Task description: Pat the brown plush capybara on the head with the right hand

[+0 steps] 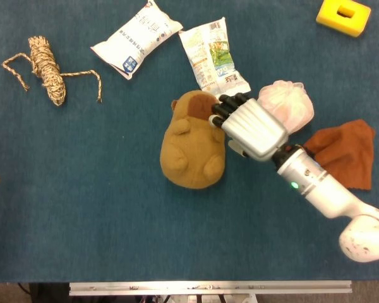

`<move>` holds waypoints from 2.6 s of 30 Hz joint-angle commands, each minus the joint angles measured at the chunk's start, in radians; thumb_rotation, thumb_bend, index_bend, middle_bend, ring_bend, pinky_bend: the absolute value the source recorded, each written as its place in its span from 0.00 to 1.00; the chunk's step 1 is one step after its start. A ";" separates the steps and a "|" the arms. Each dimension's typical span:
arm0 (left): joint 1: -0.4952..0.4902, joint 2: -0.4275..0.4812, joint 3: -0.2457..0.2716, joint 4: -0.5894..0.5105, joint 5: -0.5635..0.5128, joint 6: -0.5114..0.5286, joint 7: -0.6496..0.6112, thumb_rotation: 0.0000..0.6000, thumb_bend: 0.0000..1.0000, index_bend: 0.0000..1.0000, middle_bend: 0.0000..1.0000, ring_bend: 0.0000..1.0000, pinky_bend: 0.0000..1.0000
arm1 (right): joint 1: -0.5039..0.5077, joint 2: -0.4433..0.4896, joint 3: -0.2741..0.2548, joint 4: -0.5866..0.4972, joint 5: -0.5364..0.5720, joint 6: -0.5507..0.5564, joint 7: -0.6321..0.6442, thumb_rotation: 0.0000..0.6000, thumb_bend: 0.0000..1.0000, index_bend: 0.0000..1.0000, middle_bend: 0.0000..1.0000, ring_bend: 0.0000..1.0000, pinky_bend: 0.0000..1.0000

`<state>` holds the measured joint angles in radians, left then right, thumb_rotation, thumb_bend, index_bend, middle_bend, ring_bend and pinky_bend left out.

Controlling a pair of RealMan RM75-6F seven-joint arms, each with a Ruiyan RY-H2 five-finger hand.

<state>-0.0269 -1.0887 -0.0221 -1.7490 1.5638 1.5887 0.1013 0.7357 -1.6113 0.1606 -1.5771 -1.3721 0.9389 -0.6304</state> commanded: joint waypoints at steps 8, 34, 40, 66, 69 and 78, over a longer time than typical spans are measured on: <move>0.008 0.010 -0.002 0.001 -0.007 0.006 -0.030 1.00 0.17 0.28 0.22 0.11 0.14 | 0.027 -0.027 -0.004 0.029 0.033 -0.003 -0.004 1.00 0.20 0.44 0.34 0.22 0.34; 0.006 0.008 -0.006 -0.002 -0.003 0.000 -0.019 1.00 0.17 0.28 0.22 0.11 0.14 | 0.041 -0.039 -0.026 0.046 0.006 0.050 0.051 1.00 0.28 0.32 0.33 0.21 0.32; 0.008 0.007 -0.006 -0.003 -0.002 0.002 -0.019 1.00 0.17 0.28 0.22 0.11 0.14 | 0.043 -0.041 -0.031 0.042 0.023 0.040 0.042 1.00 0.28 0.38 0.33 0.21 0.32; 0.005 0.005 -0.008 -0.013 0.001 -0.004 -0.005 1.00 0.17 0.28 0.22 0.11 0.14 | 0.027 0.019 -0.059 0.001 0.029 0.059 0.041 1.00 0.34 0.02 0.24 0.11 0.24; 0.004 0.004 -0.009 -0.013 -0.001 -0.006 0.000 1.00 0.17 0.28 0.22 0.11 0.14 | 0.006 0.057 -0.063 -0.037 0.025 0.085 0.056 1.00 0.34 0.00 0.22 0.11 0.24; -0.012 -0.002 -0.033 0.026 -0.026 -0.017 -0.018 1.00 0.17 0.28 0.22 0.11 0.14 | -0.135 0.294 -0.107 -0.176 0.004 0.242 0.124 1.00 0.34 0.13 0.25 0.11 0.24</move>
<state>-0.0354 -1.0900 -0.0514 -1.7274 1.5443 1.5774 0.0881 0.6467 -1.3780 0.0700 -1.7144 -1.3668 1.1346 -0.5335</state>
